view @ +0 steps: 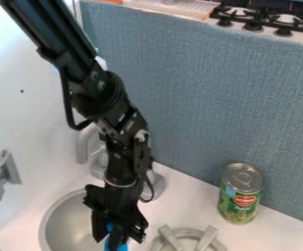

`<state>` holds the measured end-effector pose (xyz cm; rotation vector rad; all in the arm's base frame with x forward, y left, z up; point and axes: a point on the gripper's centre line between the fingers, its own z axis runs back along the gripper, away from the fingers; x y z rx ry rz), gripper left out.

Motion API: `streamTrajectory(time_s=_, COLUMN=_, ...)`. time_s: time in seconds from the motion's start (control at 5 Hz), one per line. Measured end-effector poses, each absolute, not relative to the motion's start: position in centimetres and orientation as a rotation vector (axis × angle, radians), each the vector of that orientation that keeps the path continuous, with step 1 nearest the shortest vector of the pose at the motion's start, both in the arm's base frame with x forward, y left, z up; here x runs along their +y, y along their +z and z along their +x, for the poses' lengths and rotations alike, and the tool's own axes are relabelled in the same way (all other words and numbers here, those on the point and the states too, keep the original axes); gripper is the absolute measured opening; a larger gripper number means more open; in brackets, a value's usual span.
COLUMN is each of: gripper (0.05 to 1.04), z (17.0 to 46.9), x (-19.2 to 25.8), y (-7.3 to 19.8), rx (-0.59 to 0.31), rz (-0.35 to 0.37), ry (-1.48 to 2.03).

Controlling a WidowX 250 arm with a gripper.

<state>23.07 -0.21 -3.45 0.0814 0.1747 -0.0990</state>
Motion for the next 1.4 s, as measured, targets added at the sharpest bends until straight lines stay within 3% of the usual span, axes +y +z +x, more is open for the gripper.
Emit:
streamTrajectory(time_s=0.2, gripper=0.345, z=23.1, x=-0.6, y=-3.2, rx=0.175, rz=0.070, ry=-0.090)
streamTrajectory(time_s=0.6, gripper=0.345, z=25.4, x=-0.3, y=2.6, rx=0.033, rz=0.055, ry=-0.051)
streamTrajectory(time_s=0.8, gripper=0.345, z=27.8, x=0.5, y=4.0, rx=-0.008, rz=0.070, ry=-0.037)
streamTrajectory(time_s=1.0, gripper=0.345, z=29.6, x=1.3, y=1.0, rx=0.055, rz=0.060, ry=-0.040)
streamTrajectory(time_s=1.4, gripper=0.345, z=32.5, x=0.6, y=-2.2, rx=0.078, rz=-0.003, ry=-0.068)
